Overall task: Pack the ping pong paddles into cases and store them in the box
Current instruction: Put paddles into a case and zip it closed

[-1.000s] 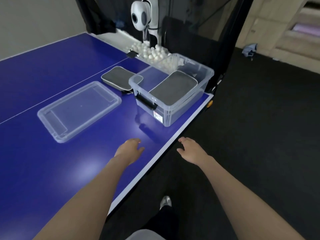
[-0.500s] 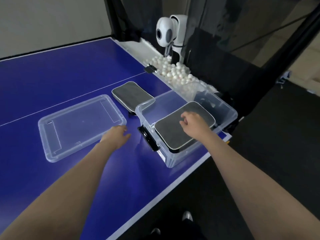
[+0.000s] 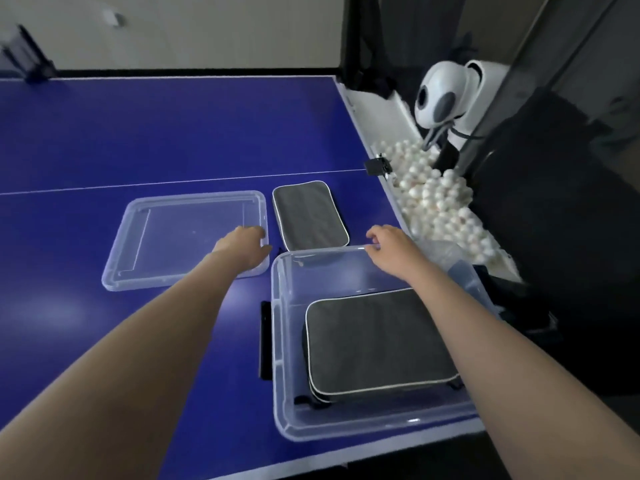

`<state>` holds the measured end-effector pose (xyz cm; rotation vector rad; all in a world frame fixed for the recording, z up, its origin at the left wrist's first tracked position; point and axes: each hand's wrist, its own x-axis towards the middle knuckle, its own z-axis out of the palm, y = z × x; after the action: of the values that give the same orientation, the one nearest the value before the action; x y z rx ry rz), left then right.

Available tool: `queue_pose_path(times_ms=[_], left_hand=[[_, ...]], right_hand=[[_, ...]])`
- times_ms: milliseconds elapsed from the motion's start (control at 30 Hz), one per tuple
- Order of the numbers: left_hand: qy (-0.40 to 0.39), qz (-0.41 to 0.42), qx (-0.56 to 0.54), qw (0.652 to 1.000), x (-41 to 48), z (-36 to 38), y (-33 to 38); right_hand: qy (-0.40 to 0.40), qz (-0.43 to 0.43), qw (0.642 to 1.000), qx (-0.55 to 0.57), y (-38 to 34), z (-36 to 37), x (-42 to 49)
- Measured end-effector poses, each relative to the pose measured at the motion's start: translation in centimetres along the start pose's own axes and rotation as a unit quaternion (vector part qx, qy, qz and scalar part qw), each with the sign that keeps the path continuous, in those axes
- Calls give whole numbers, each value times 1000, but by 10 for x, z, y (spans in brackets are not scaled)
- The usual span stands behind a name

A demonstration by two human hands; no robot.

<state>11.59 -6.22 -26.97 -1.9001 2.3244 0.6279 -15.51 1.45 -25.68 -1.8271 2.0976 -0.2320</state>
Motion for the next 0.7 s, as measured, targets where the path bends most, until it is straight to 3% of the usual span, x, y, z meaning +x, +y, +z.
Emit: queue_pose_path(times_ms=[233,467,567,700], left_hand=[[-6,-33,-12,999,49,14,28],[-50,-79,-66,993,115,48,20],[-73,-123,-135,980,143,65,17],[-79,-200,-277,937,175,86,16]], right_hand=[[-50,-5,999,2,28,8,65],[-98,61,992,45,48,38,125],[-124,95,985,67,49,53,155],[-155,140,973,98,41,78,192]])
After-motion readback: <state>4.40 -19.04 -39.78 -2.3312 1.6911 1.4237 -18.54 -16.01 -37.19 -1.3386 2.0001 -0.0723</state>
